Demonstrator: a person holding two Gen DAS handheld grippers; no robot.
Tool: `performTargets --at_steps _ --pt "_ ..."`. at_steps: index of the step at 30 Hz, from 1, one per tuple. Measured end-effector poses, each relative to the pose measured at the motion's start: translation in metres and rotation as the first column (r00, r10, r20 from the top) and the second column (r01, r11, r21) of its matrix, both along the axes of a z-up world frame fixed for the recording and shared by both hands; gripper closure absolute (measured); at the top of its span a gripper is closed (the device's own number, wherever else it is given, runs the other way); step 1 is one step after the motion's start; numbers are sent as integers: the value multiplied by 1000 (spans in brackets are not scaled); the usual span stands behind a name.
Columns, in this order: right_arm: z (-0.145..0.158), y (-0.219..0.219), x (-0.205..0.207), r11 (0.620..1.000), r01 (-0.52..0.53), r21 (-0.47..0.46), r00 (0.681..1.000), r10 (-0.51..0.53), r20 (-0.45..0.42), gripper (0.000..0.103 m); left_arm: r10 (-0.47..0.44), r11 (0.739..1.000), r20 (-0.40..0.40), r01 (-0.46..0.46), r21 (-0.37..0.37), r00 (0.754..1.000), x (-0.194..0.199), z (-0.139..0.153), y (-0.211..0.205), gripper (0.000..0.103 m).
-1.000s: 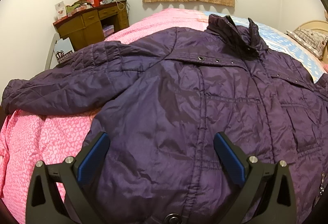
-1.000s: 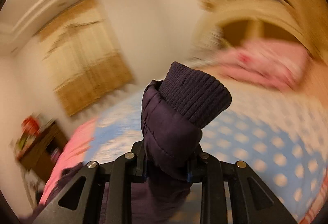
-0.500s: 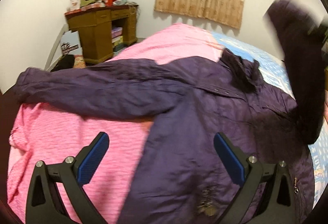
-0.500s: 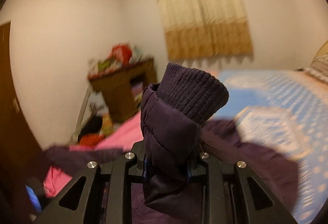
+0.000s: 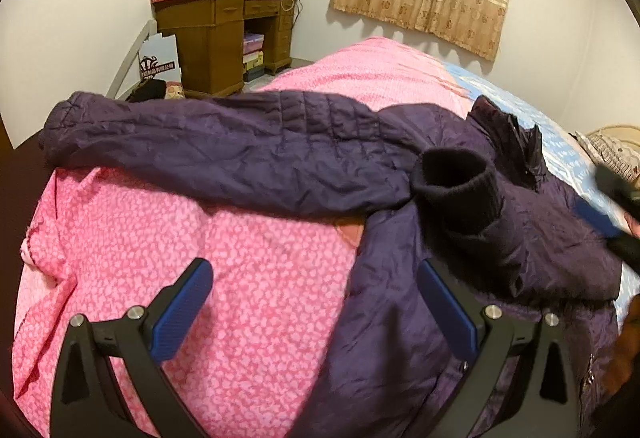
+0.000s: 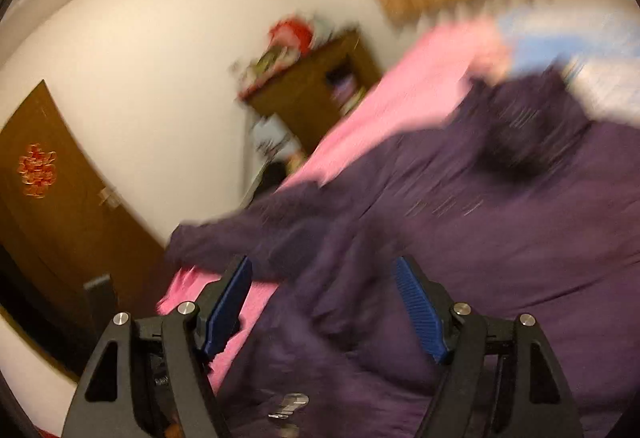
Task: Fold large clothes
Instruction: 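Lay the cuff on the jacket front and open the right tool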
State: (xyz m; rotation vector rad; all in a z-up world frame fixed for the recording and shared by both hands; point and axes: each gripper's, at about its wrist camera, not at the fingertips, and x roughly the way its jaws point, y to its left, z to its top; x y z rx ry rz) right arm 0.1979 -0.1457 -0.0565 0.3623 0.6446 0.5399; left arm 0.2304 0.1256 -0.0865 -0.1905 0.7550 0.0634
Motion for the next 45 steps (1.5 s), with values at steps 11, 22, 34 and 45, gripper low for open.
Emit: performTargets --at_steps 11,22,34,45 --pt "-33 -169 -2 869 432 -241 887 -458 -62 68 -56 997 55 53 52 997 53 34 -71 0" --pt "-73 -176 0 884 397 -248 898 -430 -93 68 143 987 -67 -137 86 987 82 -31 -42 0" --pt "-34 -53 -17 862 247 -443 968 -239 75 67 147 985 -58 -140 102 987 77 -34 -50 0" --pt "-76 -99 10 971 154 -184 981 -173 -91 57 117 989 -59 -122 -79 991 47 -6 0 0"
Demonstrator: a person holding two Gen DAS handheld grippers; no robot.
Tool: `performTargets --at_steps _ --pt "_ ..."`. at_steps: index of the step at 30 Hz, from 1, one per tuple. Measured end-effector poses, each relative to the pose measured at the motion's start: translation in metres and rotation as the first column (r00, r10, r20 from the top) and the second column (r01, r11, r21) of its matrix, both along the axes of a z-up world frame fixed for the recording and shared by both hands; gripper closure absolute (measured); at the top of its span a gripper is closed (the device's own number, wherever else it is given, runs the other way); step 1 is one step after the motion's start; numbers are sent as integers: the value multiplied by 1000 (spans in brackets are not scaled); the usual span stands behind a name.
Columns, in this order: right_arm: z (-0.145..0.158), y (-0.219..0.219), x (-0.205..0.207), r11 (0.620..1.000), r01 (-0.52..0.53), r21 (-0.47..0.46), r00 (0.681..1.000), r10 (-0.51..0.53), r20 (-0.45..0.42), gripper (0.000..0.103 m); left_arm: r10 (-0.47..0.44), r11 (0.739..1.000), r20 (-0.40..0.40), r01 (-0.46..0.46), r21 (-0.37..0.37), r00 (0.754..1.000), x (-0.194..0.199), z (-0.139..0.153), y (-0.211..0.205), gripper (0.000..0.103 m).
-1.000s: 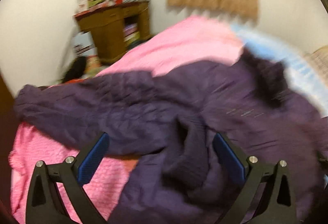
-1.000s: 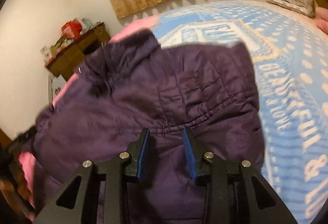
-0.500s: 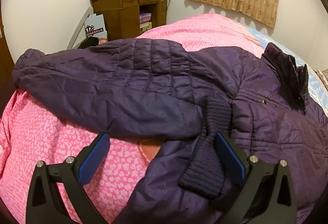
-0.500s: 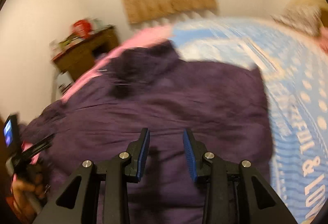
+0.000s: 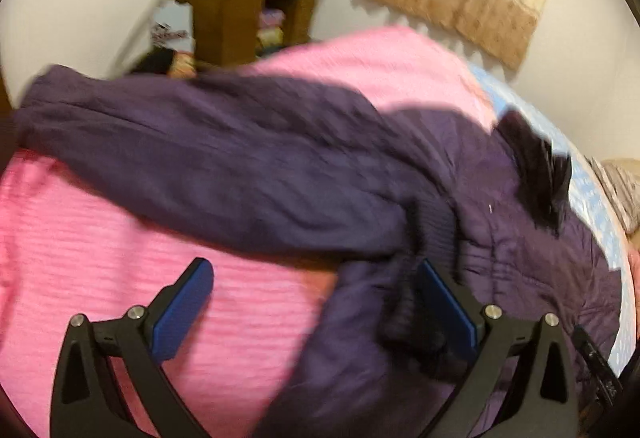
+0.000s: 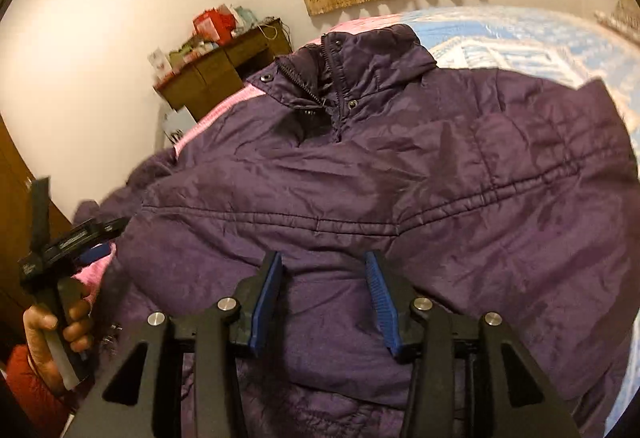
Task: Fold large clothes
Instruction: 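Lay the cuff on the jacket front and open the right tool, then grasp the other sleeve near its cuff with the left tool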
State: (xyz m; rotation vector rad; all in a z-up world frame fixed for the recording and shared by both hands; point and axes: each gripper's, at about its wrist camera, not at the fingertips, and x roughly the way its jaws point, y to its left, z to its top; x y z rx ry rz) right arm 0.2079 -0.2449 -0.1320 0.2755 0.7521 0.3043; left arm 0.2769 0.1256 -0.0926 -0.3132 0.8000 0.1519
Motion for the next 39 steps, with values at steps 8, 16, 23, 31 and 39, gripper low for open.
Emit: performTargets --at_steps 8,16,23,31,39 --pt "0 6 -3 1000 -3 -14 1000 3 5 54 410 908 100 -395 -142 907 -33 41 171 0" --pt "-1 7 -2 1000 -2 -13 1000 2 6 54 573 811 22 -563 -160 819 -30 13 243 1" --pt "-1 7 -3 1000 -2 -17 1000 2 6 54 586 772 -53 -577 -267 809 -14 -8 251 2" --pt "-1 8 -3 1000 -1 -15 1000 1 6 53 549 780 -75 -543 -311 832 12 -14 249 47" --pt "-2 9 -3 1000 -1 -10 1000 1 7 53 509 841 8 -495 -219 861 10 12 232 94"
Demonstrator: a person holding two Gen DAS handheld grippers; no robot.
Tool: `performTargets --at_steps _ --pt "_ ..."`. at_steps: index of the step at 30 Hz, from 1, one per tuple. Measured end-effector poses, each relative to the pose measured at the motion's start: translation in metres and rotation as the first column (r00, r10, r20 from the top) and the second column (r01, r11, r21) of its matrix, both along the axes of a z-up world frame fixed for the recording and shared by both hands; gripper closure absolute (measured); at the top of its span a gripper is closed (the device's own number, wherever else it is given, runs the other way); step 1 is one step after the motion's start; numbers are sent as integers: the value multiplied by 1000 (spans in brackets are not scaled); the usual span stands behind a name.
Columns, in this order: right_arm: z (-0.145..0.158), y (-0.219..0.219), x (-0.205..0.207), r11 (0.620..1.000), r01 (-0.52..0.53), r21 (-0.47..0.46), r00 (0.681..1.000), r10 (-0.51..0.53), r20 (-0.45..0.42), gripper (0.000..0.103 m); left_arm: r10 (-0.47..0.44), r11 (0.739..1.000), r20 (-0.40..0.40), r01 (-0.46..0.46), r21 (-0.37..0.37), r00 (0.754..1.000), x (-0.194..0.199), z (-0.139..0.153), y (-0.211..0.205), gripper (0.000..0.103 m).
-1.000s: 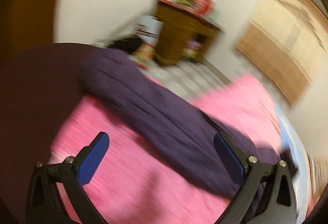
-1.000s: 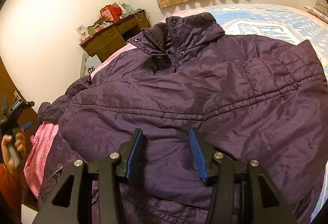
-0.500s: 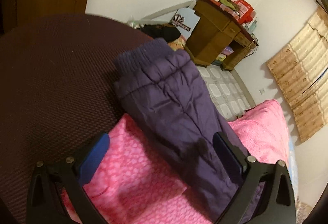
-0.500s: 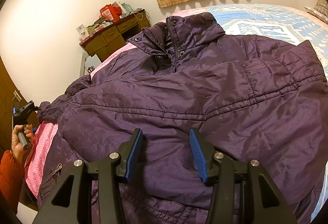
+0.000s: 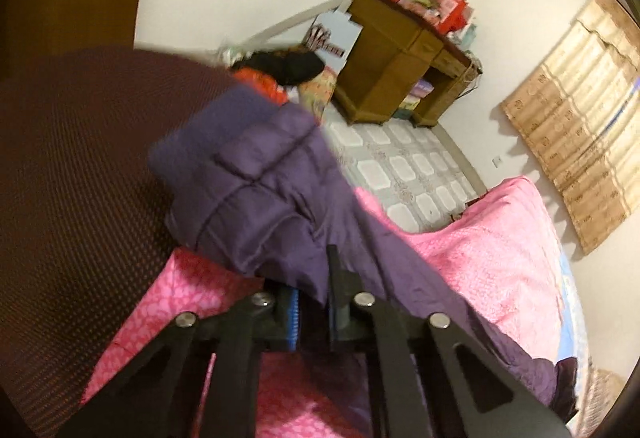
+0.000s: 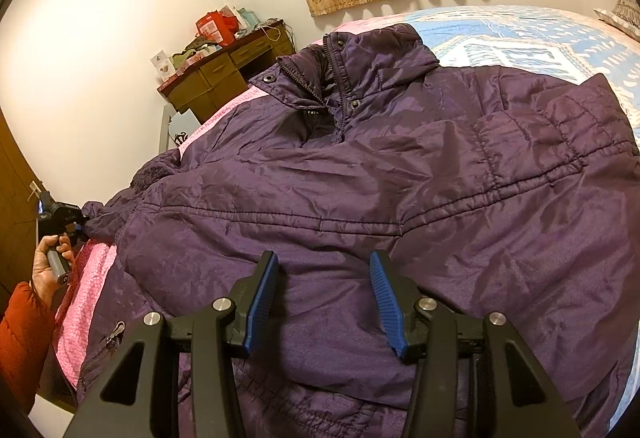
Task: Fold large clothes
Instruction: 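Grasp the other sleeve near its cuff with the left tool, then fold the held sleeve across the jacket body with the left tool and release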
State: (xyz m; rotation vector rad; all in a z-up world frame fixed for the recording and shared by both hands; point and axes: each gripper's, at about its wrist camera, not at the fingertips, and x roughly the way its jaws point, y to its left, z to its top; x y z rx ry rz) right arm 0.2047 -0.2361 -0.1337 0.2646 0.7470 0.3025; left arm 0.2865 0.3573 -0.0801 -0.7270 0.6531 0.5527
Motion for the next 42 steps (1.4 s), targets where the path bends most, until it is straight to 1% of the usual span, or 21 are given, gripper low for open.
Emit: performTargets --at_steps 5,8,11,12,13,15,19,21,24,25,27,28,29,31,33,34,35,37,38,39,42 --pt "0 0 0 1000 -1 7 1000 1 2 53 -112 980 92 94 176 989 2 65 -51 96" --pt "0 2 0 1000 -1 14 1000 1 3 53 -269 929 151 215 302 951 5 110 -114 96" --pt "-1 4 1 1000 -1 23 1000 1 4 53 -459 825 170 348 444 872 5 144 -200 96" --pt "-1 4 2 1000 -2 26 1000 2 5 53 -534 773 166 400 492 829 3 152 -237 96" --pt "-1 5 2 1000 -2 30 1000 2 5 53 -584 735 159 436 519 796 2 154 -264 96" --pt "-2 6 3 999 -2 41 1000 2 7 53 -690 644 134 519 563 711 -1 153 -326 96" --pt "-3 9 5 997 -1 71 1000 0 11 53 -814 482 43 630 609 580 -12 120 -425 96" --pt "-4 11 6 996 0 86 1000 -1 12 53 -851 419 -10 691 588 525 -17 92 -460 96" --pt "-6 10 7 993 0 114 1000 -2 14 53 -869 372 -91 763 528 486 -14 50 -480 88" --pt "-7 9 8 992 -1 125 1000 -1 14 53 -871 366 -113 785 500 478 -13 41 -479 87" --pt "-7 9 8 990 -2 142 1000 -1 15 53 -871 364 -143 812 455 471 -15 27 -472 78" --pt "-8 10 8 989 -2 147 1000 0 16 53 -873 364 -151 825 433 464 -18 24 -466 60" --pt "-8 11 8 988 -3 151 1000 0 17 53 -872 367 -157 831 418 464 -20 25 -463 33" --pt "-8 13 9 987 -4 161 1000 1 17 53 -858 398 -160 829 394 488 -31 29 -445 9" --pt "-8 13 9 986 -3 164 1000 1 17 53 -864 415 -119 825 383 490 -38 34 -431 8" --pt "-8 14 9 986 -3 166 1000 0 18 53 -858 426 -116 820 382 500 -44 36 -418 7" --pt "-9 11 9 985 -4 171 1000 1 18 53 -849 439 -117 812 385 515 -45 35 -411 7" --pt "-9 12 9 984 -4 179 1000 1 18 53 -810 495 -107 769 404 577 -50 33 -387 6" --pt "-9 11 10 984 -3 180 1000 0 17 53 -773 541 -104 735 409 626 -51 33 -369 6" --pt "-10 9 10 984 -3 179 1000 0 17 53 -745 575 -106 715 397 658 -47 28 -356 6" --pt "-9 2 12 988 0 156 1000 -1 6 53 -660 674 -138 663 326 738 -34 10 -313 6"
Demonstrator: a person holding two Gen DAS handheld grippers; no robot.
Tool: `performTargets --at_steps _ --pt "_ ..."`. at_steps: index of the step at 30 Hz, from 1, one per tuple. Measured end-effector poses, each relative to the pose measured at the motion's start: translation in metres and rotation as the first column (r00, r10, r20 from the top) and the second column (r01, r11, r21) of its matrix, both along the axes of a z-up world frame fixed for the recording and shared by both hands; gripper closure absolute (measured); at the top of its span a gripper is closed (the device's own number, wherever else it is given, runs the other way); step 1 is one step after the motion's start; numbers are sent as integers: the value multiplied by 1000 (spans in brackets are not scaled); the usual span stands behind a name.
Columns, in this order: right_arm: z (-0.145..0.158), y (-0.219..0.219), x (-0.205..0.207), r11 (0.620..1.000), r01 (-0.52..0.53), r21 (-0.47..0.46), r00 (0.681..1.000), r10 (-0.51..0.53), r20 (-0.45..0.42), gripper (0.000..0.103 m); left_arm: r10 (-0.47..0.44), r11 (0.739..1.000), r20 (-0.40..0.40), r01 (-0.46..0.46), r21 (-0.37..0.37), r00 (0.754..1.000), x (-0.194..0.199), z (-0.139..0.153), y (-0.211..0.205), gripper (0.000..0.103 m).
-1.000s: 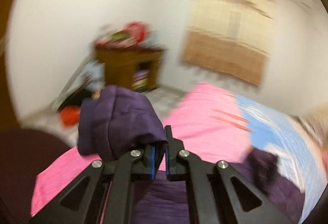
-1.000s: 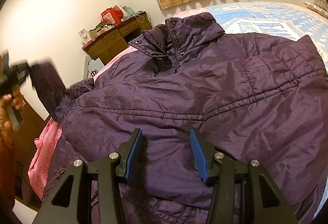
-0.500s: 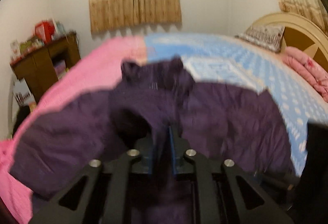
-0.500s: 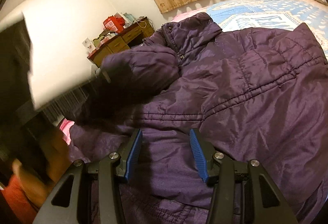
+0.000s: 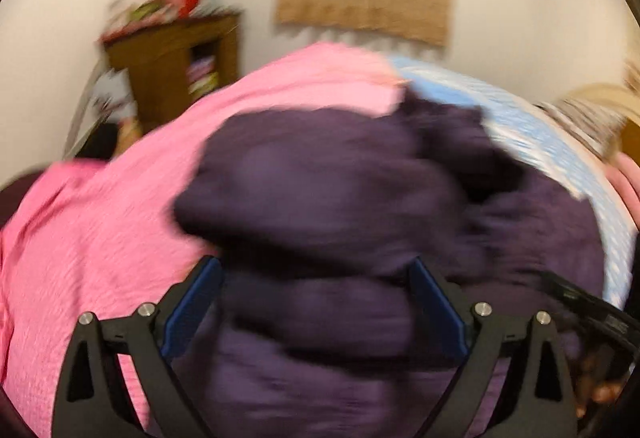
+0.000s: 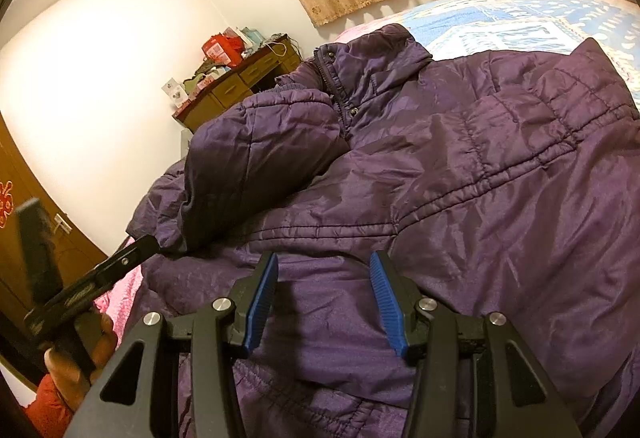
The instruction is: Fold large clothes
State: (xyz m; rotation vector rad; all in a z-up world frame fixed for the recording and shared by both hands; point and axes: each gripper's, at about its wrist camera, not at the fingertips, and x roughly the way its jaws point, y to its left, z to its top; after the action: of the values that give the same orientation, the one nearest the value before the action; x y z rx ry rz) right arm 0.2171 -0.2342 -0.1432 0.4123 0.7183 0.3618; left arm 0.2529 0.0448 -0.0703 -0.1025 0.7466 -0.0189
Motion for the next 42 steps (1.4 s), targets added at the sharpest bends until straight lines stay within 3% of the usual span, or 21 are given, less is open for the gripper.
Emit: performTargets --at_steps 2,4,7,8,10,12,14,17,18,19,21,22,25,28,31,33,34,36,38,42 --pt "3 3 1 999 -2 -46 1000 1 -23 53 22 998 -35 -24 -61 999 6 -12 17 1" --pt "17 16 3 986 -20 -164 998 10 -63 53 19 989 -61 -28 -148 998 8 -26 28 0" --pt "59 35 -5 967 -64 -247 998 66 -2 52 30 988 -37 -35 -150 999 6 -33 28 0" --pt "79 41 -7 962 -68 -266 996 82 42 48 34 989 -28 -38 -143 999 5 -32 27 0" --pt "116 60 -7 942 -57 -331 986 104 127 21 35 989 -24 -38 -143 999 3 -34 24 0" --pt "142 84 2 911 -49 -410 968 145 205 16 32 985 -26 -36 -170 999 5 -34 21 0" --pt "144 107 24 877 -77 -475 962 190 194 16 33 983 -18 -36 -179 999 3 -33 19 0" --pt "118 136 78 818 -115 -564 981 184 67 17 36 984 -9 -37 -176 999 -3 -35 18 0" --pt "108 144 92 794 -117 -597 984 175 39 23 35 982 -5 -35 -183 999 -5 -35 18 0" --pt "97 151 105 757 -118 -643 987 160 7 41 33 981 1 -33 -193 999 -6 -35 19 0" --pt "76 155 120 662 -110 -741 991 125 -36 57 30 976 12 -26 -217 999 -10 -38 24 0" --pt "71 154 124 638 -131 -759 990 126 -65 65 28 974 18 -24 -227 999 -12 -37 24 0" --pt "88 132 115 686 -100 -721 994 107 -36 76 29 972 25 -22 -234 999 -13 -39 25 0" --pt "111 85 94 818 13 -575 998 22 54 78 27 970 31 -19 -244 999 -13 -40 26 0" --pt "106 18 56 925 138 -355 988 -103 116 78 28 965 37 -17 -261 999 -13 -42 32 0" --pt "80 -22 32 943 234 -238 971 -213 111 73 29 965 34 -19 -261 999 -13 -44 35 0" --pt "63 -42 22 944 281 -175 959 -269 89 58 29 966 33 -20 -258 999 -14 -45 36 0" --pt "28 -73 9 952 292 -91 954 -296 -40 54 31 967 32 -22 -255 999 -14 -45 36 0" --pt "24 -84 -8 965 261 -34 965 -262 -30 54 32 968 30 -24 -252 999 -14 -46 37 0" --pt "41 -97 -22 969 247 -26 967 -249 -54 49 35 969 27 -27 -247 999 -12 -46 36 0"
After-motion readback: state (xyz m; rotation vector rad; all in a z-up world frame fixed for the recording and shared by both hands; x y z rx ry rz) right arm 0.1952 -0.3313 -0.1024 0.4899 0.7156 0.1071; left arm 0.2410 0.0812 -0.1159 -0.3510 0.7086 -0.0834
